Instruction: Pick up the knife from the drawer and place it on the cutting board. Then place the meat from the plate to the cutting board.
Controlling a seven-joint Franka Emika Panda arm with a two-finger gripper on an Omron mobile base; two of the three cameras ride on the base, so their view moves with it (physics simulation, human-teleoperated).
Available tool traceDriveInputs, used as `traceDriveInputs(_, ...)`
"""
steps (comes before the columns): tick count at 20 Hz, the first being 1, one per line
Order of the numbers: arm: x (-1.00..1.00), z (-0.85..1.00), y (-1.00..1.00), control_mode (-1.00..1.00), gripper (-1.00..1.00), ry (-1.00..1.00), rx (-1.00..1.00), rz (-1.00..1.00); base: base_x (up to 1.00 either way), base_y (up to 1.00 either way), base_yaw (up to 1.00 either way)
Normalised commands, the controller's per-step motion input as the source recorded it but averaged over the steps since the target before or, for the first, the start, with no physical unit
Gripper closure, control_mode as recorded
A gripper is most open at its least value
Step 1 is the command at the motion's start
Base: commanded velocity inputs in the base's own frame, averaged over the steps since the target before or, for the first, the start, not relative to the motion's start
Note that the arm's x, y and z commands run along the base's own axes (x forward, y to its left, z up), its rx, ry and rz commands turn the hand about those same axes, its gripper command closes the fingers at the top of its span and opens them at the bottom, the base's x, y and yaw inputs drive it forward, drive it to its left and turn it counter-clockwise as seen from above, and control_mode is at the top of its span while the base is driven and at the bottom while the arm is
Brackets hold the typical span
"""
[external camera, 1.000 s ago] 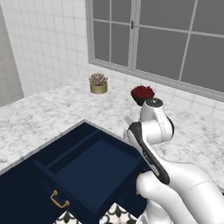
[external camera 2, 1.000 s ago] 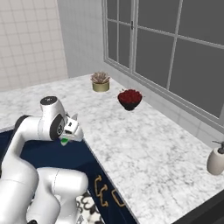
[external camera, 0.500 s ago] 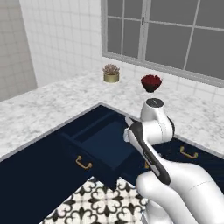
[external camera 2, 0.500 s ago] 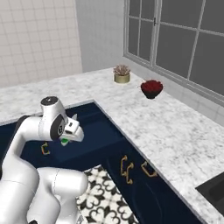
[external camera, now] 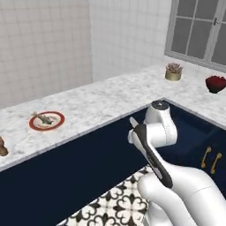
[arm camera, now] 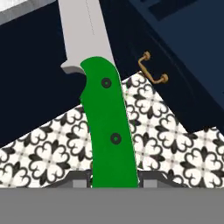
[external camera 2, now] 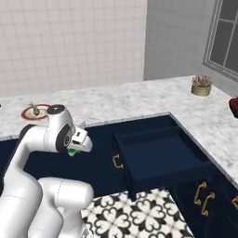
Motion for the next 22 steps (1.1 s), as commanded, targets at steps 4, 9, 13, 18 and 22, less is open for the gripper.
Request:
traceDriveInputs(4, 0.0, 0.0, 0.0, 1.0, 1.0, 0.0, 0.0, 0.0, 0.51, 1.0, 0.5)
traceDriveInputs(9, 0.0, 0.0, 0.0, 1.0, 1.0, 0.0, 0.0, 0.0, 0.95, 0.69, 0.45)
traceDriveInputs(13, 0.0, 0.0, 0.0, 1.0, 1.0, 0.0, 0.0, 0.0, 0.76, 0.49, 0.32)
traceDriveInputs(18, 0.0, 0.0, 0.0, 1.0, 1.0, 0.0, 0.0, 0.0, 0.58, 0.68, 0.25)
traceDriveInputs(22, 0.0, 0.0, 0.0, 1.0, 1.0, 0.0, 0.0, 0.0, 0.44, 0.6, 0.18)
